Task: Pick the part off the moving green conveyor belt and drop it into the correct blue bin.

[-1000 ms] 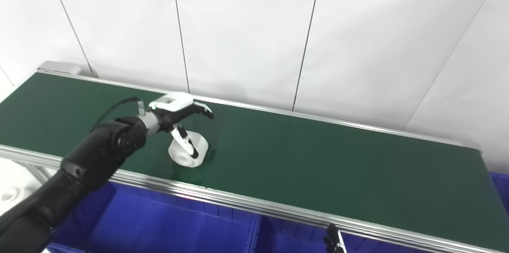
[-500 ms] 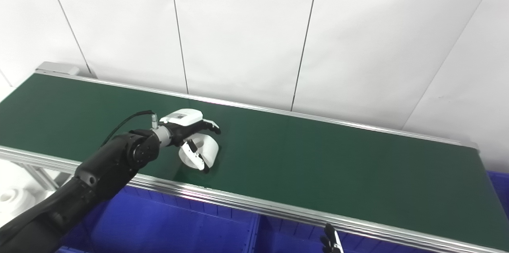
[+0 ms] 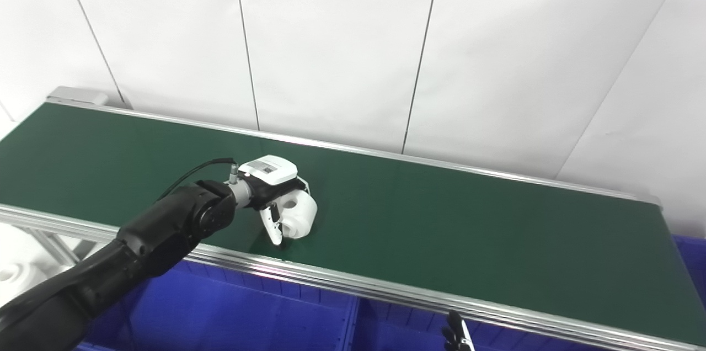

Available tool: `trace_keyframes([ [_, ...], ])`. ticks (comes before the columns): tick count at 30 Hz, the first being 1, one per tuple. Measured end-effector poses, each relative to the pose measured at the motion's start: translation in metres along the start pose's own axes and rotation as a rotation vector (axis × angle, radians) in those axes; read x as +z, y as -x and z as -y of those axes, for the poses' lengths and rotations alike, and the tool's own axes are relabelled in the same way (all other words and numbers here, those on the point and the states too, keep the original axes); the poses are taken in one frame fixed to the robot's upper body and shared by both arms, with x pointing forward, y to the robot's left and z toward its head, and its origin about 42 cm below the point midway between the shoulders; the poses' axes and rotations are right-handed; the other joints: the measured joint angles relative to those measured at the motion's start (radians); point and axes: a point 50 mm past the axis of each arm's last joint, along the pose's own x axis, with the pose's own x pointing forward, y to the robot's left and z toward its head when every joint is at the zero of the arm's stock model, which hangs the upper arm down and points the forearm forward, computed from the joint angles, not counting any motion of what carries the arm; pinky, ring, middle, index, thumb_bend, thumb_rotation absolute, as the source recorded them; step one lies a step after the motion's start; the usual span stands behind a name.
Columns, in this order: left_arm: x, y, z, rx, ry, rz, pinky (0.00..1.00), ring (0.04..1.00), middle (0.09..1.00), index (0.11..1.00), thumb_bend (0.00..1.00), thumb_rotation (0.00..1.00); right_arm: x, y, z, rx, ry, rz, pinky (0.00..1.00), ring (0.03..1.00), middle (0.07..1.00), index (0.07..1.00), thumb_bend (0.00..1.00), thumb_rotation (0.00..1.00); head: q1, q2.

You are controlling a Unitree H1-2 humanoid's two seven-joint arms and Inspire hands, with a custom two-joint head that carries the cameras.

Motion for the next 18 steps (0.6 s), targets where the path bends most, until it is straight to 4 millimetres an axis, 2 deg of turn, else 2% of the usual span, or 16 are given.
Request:
trace_keyframes([
  [1, -0.002, -0.001, 0.001, 0.019, 0.042, 0.001, 0.43, 0.488, 0.538, 0.479, 0.53, 0.04, 0.000, 0.000, 0.000, 0.000, 0.001, 0.001, 0.95, 0.961, 0.985, 0.990, 0.84, 0.97, 0.000, 0.000],
  [4, -0.005, 0.001, 0.009, 0.096, 0.192, 0.000, 0.37, 0.437, 0.498, 0.483, 0.53, 0.01, 0.000, 0.000, 0.000, 0.000, 0.001, 0.001, 0.95, 0.960, 0.983, 0.987, 0.84, 0.96, -0.003, 0.003],
  [9, 0.014, 0.004, 0.037, 0.189, 0.485, 0.004, 0.37, 0.443, 0.518, 0.469, 0.52, 0.00, 0.001, 0.000, 0.000, 0.004, 0.002, 0.004, 0.94, 0.957, 0.979, 0.985, 0.85, 0.96, -0.006, 0.008],
  [15, 0.033, 0.008, 0.046, 0.200, 0.531, 0.044, 0.42, 0.484, 0.533, 0.459, 0.52, 0.00, 0.002, 0.001, -0.001, 0.011, -0.002, 0.007, 0.93, 0.956, 0.975, 0.983, 0.84, 0.95, 0.000, 0.015],
  [18, 0.043, 0.014, 0.048, 0.188, 0.511, 0.077, 0.37, 0.445, 0.514, 0.471, 0.52, 0.00, 0.001, 0.002, -0.001, 0.008, -0.010, 0.005, 0.93, 0.954, 0.975, 0.981, 0.84, 0.95, 0.002, 0.020],
])
